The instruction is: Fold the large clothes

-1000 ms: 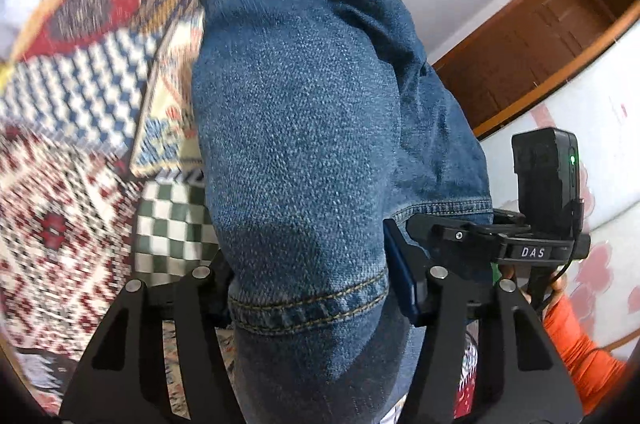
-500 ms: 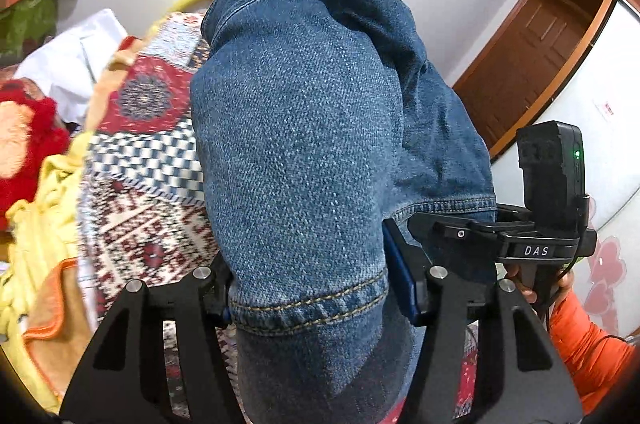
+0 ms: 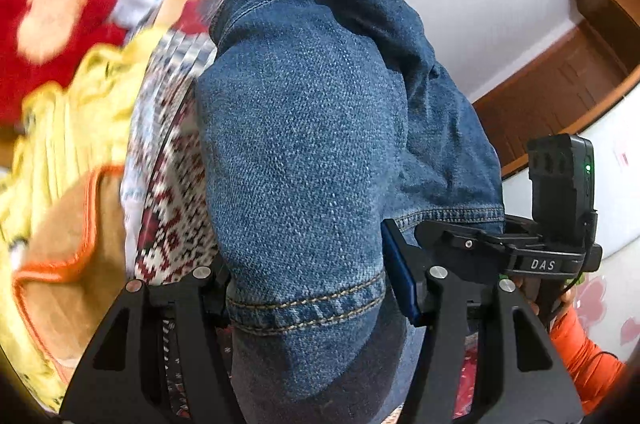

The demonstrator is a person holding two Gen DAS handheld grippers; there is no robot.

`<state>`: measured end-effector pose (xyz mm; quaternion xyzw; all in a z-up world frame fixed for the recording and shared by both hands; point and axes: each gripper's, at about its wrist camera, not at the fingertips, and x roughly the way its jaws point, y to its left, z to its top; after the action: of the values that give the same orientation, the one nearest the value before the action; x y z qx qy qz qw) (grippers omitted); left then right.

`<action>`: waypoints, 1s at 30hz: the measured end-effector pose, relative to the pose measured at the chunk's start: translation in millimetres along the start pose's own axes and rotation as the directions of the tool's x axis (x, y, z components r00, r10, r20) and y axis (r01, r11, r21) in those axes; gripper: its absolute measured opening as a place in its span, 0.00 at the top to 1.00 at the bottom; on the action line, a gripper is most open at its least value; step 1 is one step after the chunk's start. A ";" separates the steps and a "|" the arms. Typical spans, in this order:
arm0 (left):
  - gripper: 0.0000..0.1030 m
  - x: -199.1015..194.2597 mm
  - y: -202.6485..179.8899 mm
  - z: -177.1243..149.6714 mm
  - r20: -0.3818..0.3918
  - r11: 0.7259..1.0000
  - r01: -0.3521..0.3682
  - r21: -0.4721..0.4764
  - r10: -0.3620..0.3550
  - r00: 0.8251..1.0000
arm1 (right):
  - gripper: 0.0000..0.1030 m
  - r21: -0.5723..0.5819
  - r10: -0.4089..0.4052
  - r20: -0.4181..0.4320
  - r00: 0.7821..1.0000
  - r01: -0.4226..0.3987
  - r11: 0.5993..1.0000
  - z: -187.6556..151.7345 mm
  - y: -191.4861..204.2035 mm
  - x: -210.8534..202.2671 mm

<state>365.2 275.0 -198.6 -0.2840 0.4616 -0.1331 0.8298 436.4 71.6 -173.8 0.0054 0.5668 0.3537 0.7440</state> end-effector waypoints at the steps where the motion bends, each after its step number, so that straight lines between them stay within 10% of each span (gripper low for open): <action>1: 0.42 8.3 9.5 -2.4 -0.019 1.000 -0.001 -0.021 0.000 1.000 | 0.56 0.010 0.000 -0.020 1.000 0.001 1.000 -1.9 0.1 9.8; 14: 0.34 67.6 99.0 -32.4 -0.078 0.968 0.081 -0.237 -0.102 0.992 | 0.48 0.010 -0.005 -0.105 0.994 0.006 1.000 -2.2 -22.1 74.9; 21: 0.32 36.3 66.2 -49.7 -0.048 0.990 -0.122 -0.066 0.118 0.992 | 0.33 0.029 -0.017 -0.102 0.995 0.020 0.999 -14.8 -41.6 55.4; 30: 0.32 -6.6 13.2 -55.6 0.078 0.927 -0.352 0.133 0.344 0.936 | 0.32 -0.080 -0.107 -0.071 0.992 0.102 0.992 -24.0 -41.5 -5.5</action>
<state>314.3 269.5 -224.8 -0.1400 0.4715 -0.0097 0.8706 437.1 28.1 -194.8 -0.0659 0.5802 0.3355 0.7393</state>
